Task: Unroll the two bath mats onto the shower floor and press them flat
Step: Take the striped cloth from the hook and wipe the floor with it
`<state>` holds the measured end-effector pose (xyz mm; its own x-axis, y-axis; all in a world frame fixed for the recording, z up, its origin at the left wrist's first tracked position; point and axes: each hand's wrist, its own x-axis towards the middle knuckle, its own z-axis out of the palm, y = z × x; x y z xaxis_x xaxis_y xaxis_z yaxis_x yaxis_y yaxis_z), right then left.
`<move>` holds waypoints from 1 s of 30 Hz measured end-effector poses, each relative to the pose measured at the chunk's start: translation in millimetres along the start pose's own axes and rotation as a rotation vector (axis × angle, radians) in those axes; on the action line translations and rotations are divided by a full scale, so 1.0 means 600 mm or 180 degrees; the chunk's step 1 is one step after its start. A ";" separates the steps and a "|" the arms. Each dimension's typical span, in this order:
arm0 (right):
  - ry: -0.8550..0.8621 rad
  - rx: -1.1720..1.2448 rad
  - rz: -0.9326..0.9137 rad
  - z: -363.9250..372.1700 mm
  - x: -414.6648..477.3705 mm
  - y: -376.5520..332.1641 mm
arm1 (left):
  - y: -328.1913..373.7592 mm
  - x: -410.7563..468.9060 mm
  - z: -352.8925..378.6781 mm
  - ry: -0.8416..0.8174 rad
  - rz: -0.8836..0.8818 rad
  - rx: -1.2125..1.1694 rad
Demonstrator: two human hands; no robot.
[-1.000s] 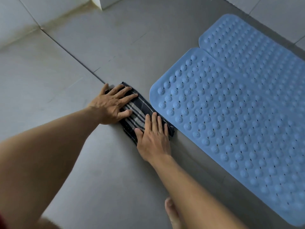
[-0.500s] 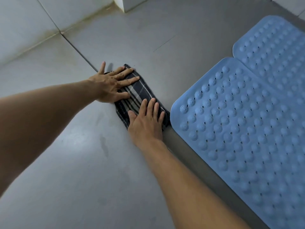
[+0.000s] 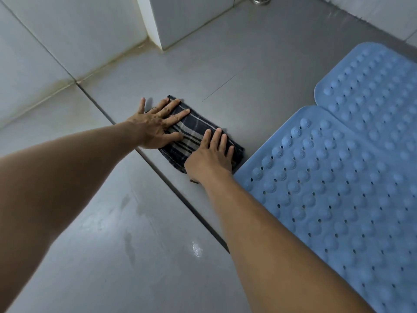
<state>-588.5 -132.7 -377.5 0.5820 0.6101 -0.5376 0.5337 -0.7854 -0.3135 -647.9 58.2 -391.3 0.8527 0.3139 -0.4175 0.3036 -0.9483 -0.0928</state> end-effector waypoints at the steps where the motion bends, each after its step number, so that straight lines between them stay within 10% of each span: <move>1: -0.0007 0.0026 0.0024 -0.007 0.008 0.002 | 0.002 0.010 -0.004 -0.0004 -0.0010 -0.0012; 30: 0.0465 0.0196 0.0119 -0.191 0.206 0.174 | 0.098 0.292 -0.139 0.0131 -0.0130 -0.0047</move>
<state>-390.9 -127.2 -386.9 0.6863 0.5854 -0.4316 0.4739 -0.8101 -0.3453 -445.4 61.4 -394.5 0.8561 0.3543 -0.3762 0.3445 -0.9339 -0.0957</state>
